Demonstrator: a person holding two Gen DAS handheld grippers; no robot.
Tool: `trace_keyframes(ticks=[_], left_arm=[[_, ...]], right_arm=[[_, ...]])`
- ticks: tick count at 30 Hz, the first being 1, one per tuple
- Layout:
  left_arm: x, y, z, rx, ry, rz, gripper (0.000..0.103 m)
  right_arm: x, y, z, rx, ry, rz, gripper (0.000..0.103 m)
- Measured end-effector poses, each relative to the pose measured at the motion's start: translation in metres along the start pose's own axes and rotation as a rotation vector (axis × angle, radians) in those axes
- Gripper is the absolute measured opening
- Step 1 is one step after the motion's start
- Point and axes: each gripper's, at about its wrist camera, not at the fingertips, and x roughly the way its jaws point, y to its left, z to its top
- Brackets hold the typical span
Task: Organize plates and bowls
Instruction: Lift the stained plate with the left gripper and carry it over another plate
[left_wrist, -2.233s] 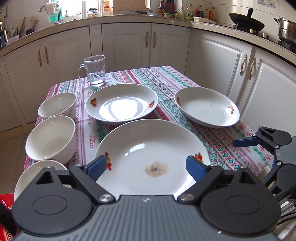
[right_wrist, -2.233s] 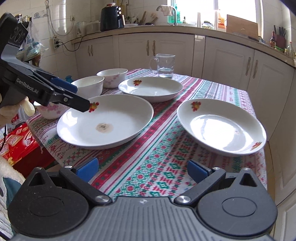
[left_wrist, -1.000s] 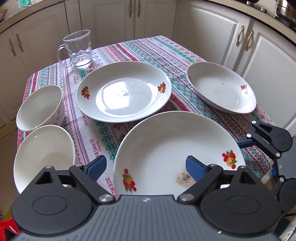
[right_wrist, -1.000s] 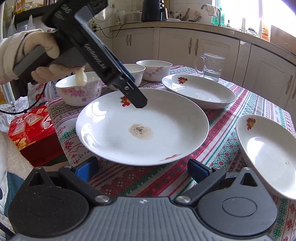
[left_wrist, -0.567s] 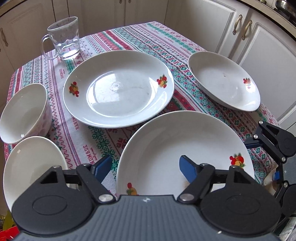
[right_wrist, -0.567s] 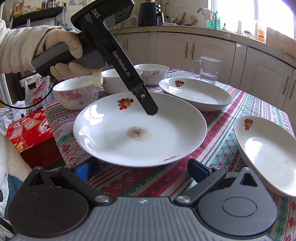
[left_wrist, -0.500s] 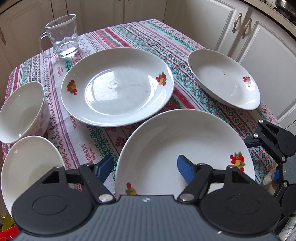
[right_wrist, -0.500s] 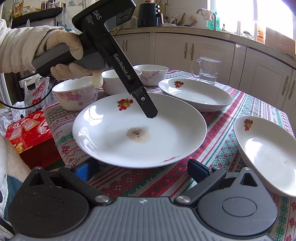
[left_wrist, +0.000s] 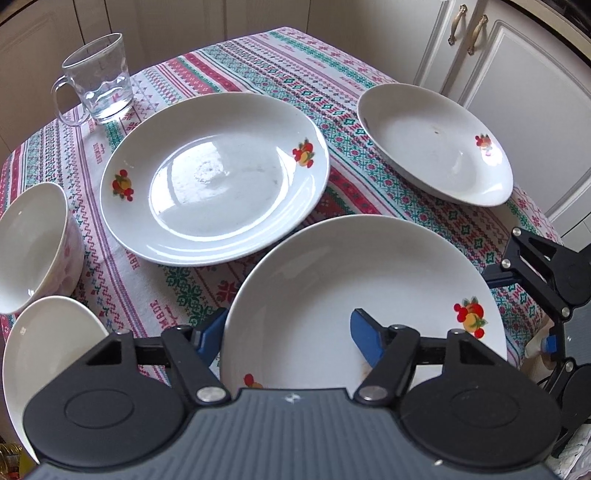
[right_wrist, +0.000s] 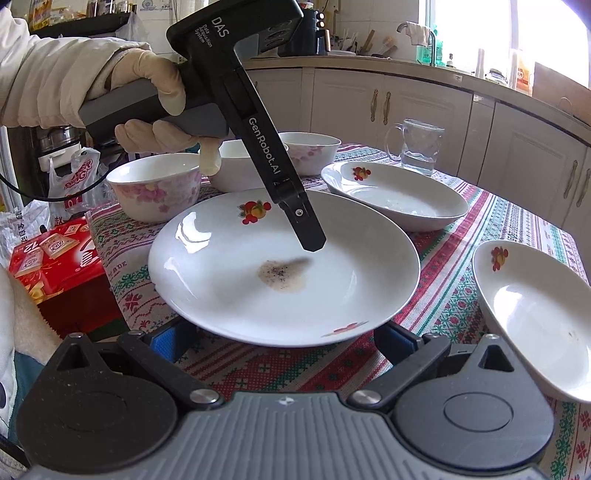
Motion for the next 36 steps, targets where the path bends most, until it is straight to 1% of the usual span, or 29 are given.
trace_keyframes(ticks=[5,10,15,22,28,36], left_arm=[[0.0,0.001,0.0,0.016,0.014,-0.025,0.07],[0.005,-0.001,0.002,0.049,0.033,-0.028,0.072],[0.007,-0.003,0.002,0.053,0.043,-0.026,0.073],[0.005,-0.003,0.001,0.048,0.038,-0.034,0.073],[-0.003,-0.006,0.005,0.048,0.019,-0.038,0.073],[-0.016,-0.018,0.025,0.056,-0.014,-0.046,0.073]], right_arm=[[-0.003,-0.002,-0.001,-0.001,0.002,0.006,0.103],[0.0,-0.003,0.0,0.02,0.006,0.016,0.103],[0.001,0.0,0.0,0.026,0.006,0.007,0.103],[0.0,-0.001,0.002,0.027,0.021,0.009,0.103],[-0.006,-0.005,0.006,0.028,0.024,0.015,0.103],[-0.02,-0.017,0.013,0.024,0.019,0.01,0.103]])
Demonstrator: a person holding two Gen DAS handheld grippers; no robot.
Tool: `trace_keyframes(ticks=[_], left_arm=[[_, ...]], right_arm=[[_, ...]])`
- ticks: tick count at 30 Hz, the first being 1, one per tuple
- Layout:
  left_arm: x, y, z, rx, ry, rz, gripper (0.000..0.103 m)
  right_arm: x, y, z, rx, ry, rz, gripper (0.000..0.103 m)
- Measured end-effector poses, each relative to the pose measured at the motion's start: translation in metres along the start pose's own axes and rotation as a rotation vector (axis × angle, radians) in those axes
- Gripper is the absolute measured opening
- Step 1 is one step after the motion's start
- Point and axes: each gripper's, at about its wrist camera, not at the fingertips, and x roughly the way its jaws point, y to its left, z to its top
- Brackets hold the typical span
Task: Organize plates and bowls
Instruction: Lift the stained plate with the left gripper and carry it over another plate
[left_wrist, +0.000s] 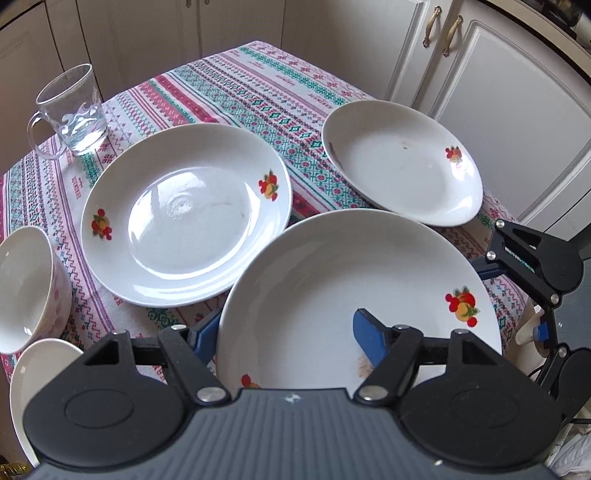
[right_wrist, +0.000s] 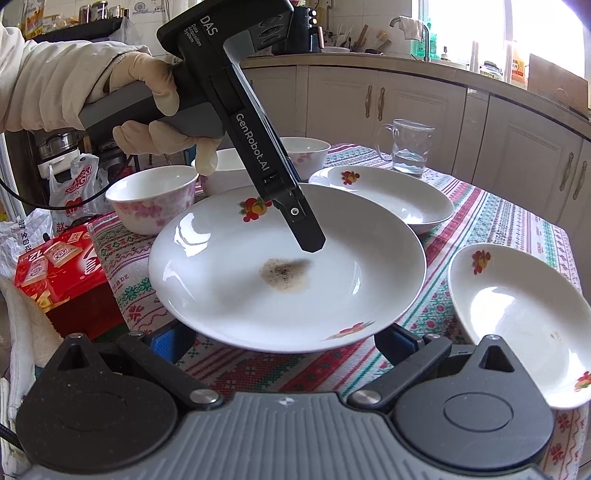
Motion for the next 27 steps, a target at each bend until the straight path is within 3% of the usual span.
trace_keyframes(ticks=[10,27], left_arm=[[0.009,-0.014,0.05,0.058,-0.019,-0.019,0.073],[0.06,-0.059,0.128,0.18,-0.015,-0.074,0.073]], right_arm=[[-0.023,-0.034,0.001,0.028,-0.018,-0.053,0.103],[-0.051,-0.098,-0.022,0.107,-0.02,-0.176,0.103]])
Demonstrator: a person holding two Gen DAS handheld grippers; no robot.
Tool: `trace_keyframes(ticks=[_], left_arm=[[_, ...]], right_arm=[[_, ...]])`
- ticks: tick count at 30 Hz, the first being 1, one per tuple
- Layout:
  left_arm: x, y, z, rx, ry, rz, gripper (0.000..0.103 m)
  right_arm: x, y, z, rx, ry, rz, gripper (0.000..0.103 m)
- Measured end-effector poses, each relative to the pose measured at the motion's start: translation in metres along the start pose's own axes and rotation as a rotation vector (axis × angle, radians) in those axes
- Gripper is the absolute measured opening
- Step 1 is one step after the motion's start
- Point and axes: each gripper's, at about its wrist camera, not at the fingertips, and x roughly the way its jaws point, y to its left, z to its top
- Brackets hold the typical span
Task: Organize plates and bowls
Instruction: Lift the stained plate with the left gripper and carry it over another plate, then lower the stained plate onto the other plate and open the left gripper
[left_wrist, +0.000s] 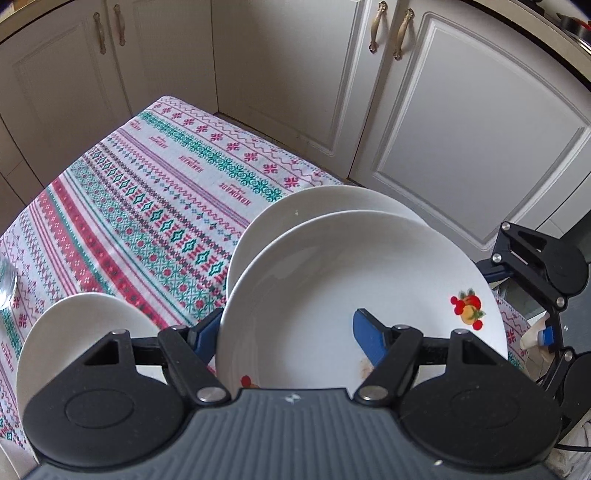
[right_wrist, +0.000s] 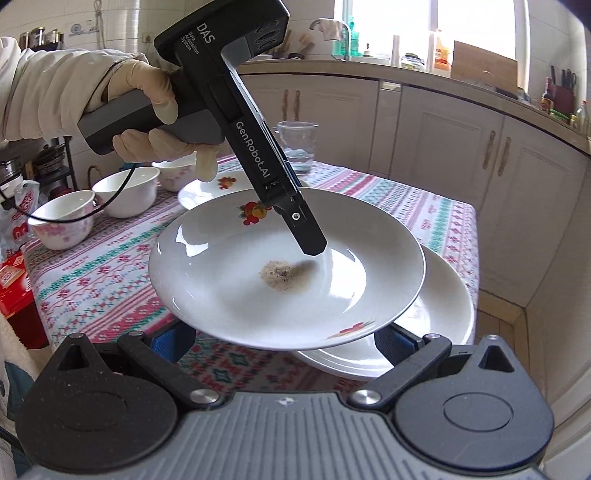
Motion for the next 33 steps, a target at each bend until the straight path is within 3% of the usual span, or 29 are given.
trace_keyframes(ticks=[18,33], left_arm=[[0.037,0.004,0.027,0.007,0.009,-0.069,0.073],[0.05,-0.003,0.036,0.046,0.008,-0.084,0.073]], right_arm=[[-0.004,-0.026,-0.002,0.082,0.023,-0.05,0.103],[-0.001,-0.028,0.001,0.125,0.115,-0.101,0.103]])
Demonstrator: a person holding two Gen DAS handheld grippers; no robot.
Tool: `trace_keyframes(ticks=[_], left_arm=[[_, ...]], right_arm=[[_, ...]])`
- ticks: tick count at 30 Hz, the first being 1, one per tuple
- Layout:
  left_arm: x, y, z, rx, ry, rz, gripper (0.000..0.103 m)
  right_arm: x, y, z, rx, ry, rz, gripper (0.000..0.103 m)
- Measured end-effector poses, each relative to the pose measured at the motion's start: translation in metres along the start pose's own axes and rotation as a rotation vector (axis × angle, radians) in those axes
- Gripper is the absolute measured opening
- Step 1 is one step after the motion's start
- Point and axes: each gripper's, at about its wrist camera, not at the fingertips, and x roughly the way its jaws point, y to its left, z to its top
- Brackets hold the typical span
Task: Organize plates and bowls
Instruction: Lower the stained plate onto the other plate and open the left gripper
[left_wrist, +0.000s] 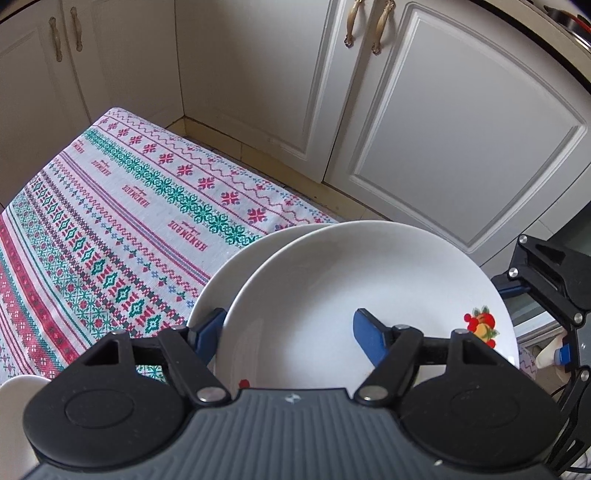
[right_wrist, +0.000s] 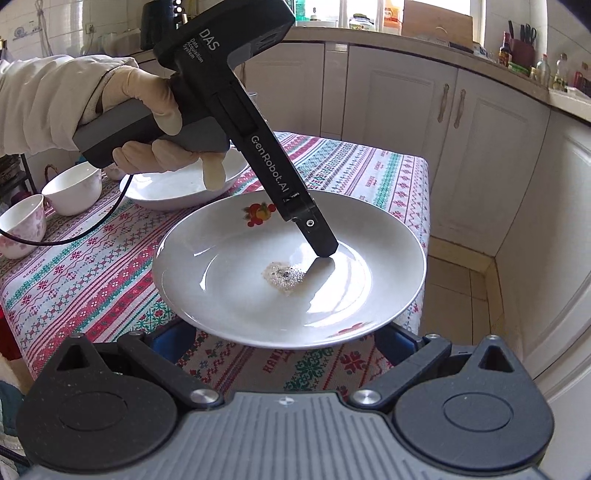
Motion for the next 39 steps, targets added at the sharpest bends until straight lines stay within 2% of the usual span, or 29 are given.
trace_keyframes(ticks=[23,30,39], left_arm=[[-0.006,-0.001,0.003,0.015,-0.016,0.033,0.078],[-0.011,-0.003,0.0,0.029,-0.041,0.079,0.083],[-0.027,-0.005,-0.009,0.011,-0.08,0.132,0.083]], right_arm=[[-0.003,-0.001,-0.001,0.037,-0.015,-0.002,0.103],[-0.002,0.002,-0.001,0.04,-0.024,-0.021,0.103],[-0.016,0.012,-0.002,0.036,-0.061,-0.037,0.103]])
